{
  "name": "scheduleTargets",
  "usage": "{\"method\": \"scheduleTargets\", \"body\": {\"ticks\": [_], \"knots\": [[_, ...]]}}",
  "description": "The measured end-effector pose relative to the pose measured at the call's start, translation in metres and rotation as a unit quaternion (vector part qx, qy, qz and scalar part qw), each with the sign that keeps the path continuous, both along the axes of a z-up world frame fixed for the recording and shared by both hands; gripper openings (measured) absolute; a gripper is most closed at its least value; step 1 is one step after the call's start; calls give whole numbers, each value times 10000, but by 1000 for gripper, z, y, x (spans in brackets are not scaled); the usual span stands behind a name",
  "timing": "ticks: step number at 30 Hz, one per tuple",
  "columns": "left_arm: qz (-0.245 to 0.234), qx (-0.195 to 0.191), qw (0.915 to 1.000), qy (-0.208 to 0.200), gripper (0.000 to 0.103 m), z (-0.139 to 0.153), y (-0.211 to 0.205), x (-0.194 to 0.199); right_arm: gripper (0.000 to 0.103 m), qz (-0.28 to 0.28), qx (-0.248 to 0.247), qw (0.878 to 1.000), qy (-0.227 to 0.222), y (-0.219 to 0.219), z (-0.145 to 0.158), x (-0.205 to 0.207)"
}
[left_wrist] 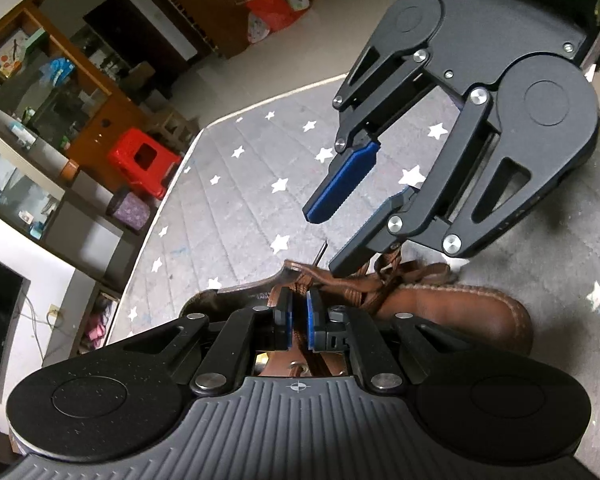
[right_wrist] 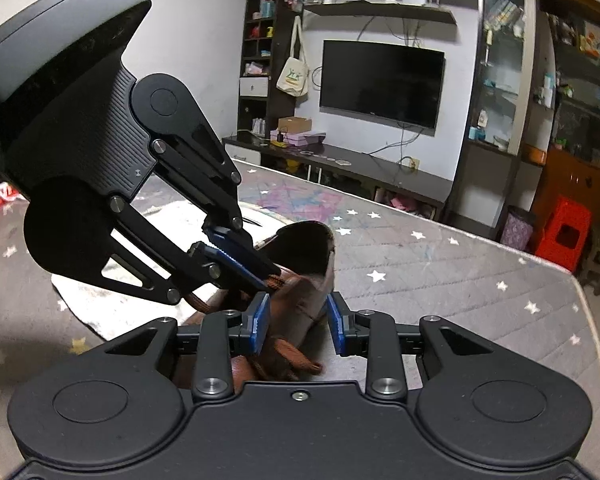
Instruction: Lace up shoes with both hands
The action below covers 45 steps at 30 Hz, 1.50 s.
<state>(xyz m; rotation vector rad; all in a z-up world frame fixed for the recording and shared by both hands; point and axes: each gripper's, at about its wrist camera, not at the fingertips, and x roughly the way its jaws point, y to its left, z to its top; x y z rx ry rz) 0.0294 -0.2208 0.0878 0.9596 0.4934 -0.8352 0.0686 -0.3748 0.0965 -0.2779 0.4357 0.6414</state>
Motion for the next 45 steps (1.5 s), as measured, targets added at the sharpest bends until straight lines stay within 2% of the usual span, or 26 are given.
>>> {"method": "scheduleTargets", "body": {"ticks": [2, 6, 12, 17, 19, 23, 25, 27, 30, 37, 45], "knots": [[5, -47, 10000, 4, 7, 0, 1, 0, 30, 103, -237, 9996, -86, 4, 0, 1], [48, -84, 10000, -15, 7, 0, 1, 1, 17, 332, -730, 9964, -287, 13, -2, 3], [130, -133, 9998, -24, 8, 0, 7, -1, 17, 674, -1465, 9852, -585, 26, -4, 5], [140, -184, 9997, -29, 8, -1, 7, -2, 11, 869, -1783, 9783, -593, 39, -12, 6], [166, -213, 9996, -24, 8, -1, 8, -1, 6, 949, -1893, 9756, -573, 43, -14, 7], [248, -268, 9993, -58, 8, -1, 11, -2, 4, 1033, -2035, 9719, -585, 49, -17, 7], [304, -293, 9991, -73, 13, 0, 13, -3, 2, 1032, -2103, 9700, -647, 51, -19, 4], [405, -363, 9985, -109, 25, 3, 17, -7, 2, 1001, -2201, 9670, -803, 54, -20, -1], [550, -491, 9971, -185, 33, 8, 27, -16, 2, 974, -2571, 9542, -1182, 56, -21, -12], [955, -689, 9928, -220, 36, 11, 49, -42, 2, 786, -3335, 9180, -1999, 53, -21, -28], [1441, -1038, 9841, -99, 36, 3, 64, -59, 2, 414, -3688, 8986, -2342, 42, -16, -33]]}}
